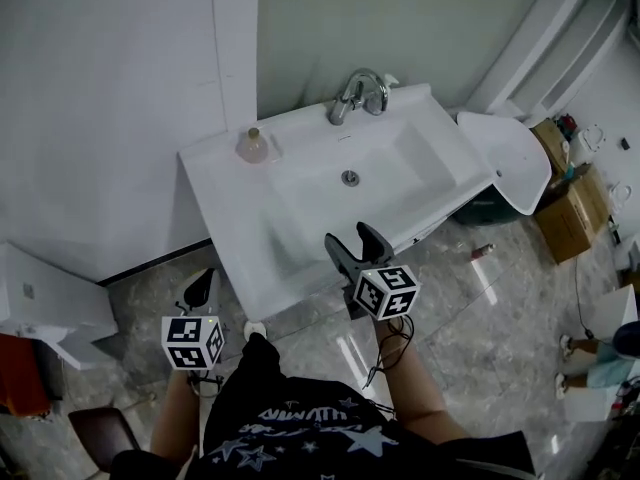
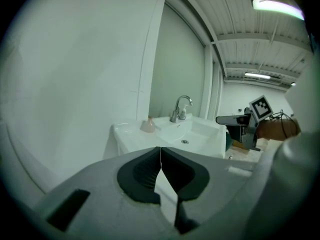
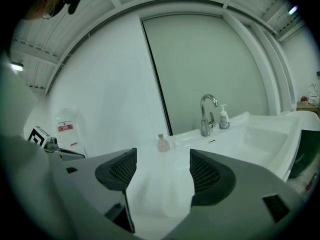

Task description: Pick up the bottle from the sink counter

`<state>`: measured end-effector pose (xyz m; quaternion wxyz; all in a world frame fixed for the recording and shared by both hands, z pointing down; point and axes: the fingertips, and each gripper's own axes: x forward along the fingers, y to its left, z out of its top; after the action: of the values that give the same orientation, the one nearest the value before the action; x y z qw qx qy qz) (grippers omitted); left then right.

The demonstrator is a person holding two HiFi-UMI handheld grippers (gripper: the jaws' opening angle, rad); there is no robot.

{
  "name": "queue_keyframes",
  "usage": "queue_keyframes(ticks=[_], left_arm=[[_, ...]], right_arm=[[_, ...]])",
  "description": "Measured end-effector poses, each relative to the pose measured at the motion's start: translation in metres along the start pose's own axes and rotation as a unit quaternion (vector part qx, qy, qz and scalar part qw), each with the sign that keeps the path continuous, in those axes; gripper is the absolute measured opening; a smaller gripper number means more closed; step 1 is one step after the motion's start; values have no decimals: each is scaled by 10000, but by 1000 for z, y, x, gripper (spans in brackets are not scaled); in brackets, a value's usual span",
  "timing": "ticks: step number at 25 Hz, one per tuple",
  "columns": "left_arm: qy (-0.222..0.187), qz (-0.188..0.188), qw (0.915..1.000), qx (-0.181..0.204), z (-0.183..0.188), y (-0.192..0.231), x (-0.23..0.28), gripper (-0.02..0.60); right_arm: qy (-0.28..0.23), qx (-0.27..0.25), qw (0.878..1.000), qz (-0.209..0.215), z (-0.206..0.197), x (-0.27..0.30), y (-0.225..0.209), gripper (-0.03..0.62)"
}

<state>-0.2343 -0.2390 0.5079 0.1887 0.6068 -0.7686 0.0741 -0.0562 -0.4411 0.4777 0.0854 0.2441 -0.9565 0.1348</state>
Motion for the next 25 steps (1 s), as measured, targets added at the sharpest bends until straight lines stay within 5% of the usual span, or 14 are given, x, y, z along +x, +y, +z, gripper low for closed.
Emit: queue_keyframes(ticks=[14,25], left_arm=[[135,-96,9997,-171,35,125,95,20],[71,-206,9993,-305,49,183,138,20]], right_arm=[[437,-614,9971,71,31,211,31,301],[717,-890,9933,-171,29,305,37,278]])
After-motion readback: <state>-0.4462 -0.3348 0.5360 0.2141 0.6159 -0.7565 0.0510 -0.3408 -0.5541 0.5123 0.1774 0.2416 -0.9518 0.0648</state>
